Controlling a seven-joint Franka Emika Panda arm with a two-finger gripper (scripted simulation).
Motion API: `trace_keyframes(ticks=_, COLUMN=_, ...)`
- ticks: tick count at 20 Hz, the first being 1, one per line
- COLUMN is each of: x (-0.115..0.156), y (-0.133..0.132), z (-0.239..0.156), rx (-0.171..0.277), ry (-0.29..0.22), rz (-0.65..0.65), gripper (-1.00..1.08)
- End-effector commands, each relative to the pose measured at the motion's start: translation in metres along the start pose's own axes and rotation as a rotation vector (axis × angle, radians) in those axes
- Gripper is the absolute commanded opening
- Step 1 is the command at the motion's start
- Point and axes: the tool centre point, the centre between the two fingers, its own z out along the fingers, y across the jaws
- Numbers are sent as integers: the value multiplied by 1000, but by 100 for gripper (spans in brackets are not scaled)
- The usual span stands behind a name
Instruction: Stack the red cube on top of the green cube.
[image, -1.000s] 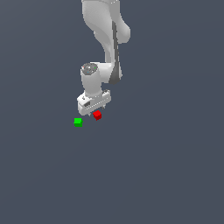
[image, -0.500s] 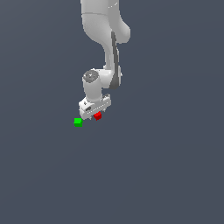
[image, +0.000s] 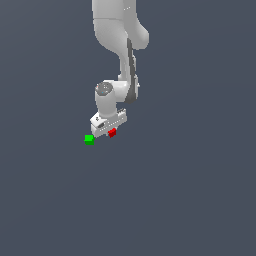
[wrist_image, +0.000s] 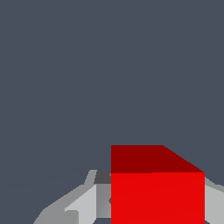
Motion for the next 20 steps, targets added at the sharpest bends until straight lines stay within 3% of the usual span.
trace_keyframes(ticks=1, x=0, y=0, z=1, rx=1, ry=0, rz=-1, gripper=-100)
trace_keyframes(ticks=11, x=0, y=0, z=-8, rx=0, ry=0, rz=0, gripper=-100)
trace_keyframes(ticks=20, x=-1, y=-1, z=-53, rx=0, ry=0, rz=0, gripper=-100)
